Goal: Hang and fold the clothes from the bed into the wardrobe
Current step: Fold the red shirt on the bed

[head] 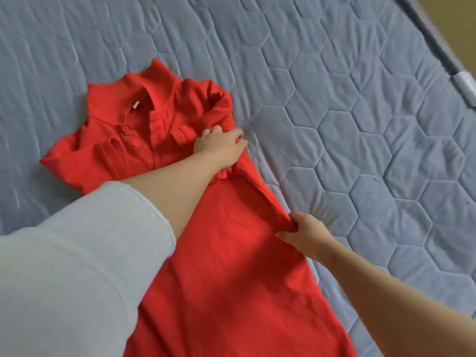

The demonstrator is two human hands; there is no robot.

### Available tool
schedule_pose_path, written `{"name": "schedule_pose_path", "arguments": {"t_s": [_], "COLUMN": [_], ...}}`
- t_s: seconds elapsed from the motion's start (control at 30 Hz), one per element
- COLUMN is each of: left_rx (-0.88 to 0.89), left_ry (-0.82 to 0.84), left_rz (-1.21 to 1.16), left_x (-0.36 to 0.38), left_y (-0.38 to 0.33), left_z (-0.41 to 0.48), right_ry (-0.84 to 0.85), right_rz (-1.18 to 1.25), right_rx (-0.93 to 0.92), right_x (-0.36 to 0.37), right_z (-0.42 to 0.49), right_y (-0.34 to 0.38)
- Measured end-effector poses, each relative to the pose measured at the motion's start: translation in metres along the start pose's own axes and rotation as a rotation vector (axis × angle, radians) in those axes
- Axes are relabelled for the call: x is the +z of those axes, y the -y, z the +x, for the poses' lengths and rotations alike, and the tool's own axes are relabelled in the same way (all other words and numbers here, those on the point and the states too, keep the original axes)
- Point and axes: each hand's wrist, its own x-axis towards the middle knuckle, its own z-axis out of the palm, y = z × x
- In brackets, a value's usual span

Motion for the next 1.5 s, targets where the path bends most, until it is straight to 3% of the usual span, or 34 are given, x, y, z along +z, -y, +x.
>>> {"name": "schedule_pose_path", "arguments": {"t_s": [0.13,0.3,0.43,0.57,0.93,1.2,1.4,1.5], "left_rx": [-0.113,-0.263,-0.338,-0.339,-0.48,-0.461,-0.305,-0.288], "left_ry": [-0.043,-0.235,-0.278,-0.285,-0.49,-0.362,-0.147,-0.17], "left_rz": [-0.139,-0.583,-0.874,-1.076,-1.249,-1.324,-1.223,-1.182], "left_x": [-0.002,-0.006,-0.006,-0.014,-0.017,-0.001,0.013,0.016], "left_y": [-0.003,0.011,0.035,0.068,0.212,0.265,0.264,0.267], "left_z": [0.007,-0.009,-0.025,-0.037,-0.084,-0.097,-0.132,-0.15], "right_ry": [0.096,0.122,0.068,0.118,0.384,0.486,0.498,0.548], "right_rz": [-0.008,0.038,0.108,0.122,-0.024,0.009,-0.021,-0.012], "right_rx": [-0.008,-0.051,-0.157,-0.298,-0.34,-0.255,-0.255,-0.24], "right_x": [-0.002,0.001,0.013,0.043,0.148,0.216,0.245,0.266], "right_z": [-0.011,-0.028,-0.052,-0.077,-0.094,-0.111,-0.129,-0.143], "right_y": [-0.014,-0.017,-0.001,0.031,0.111,0.143,0.157,0.166]}}
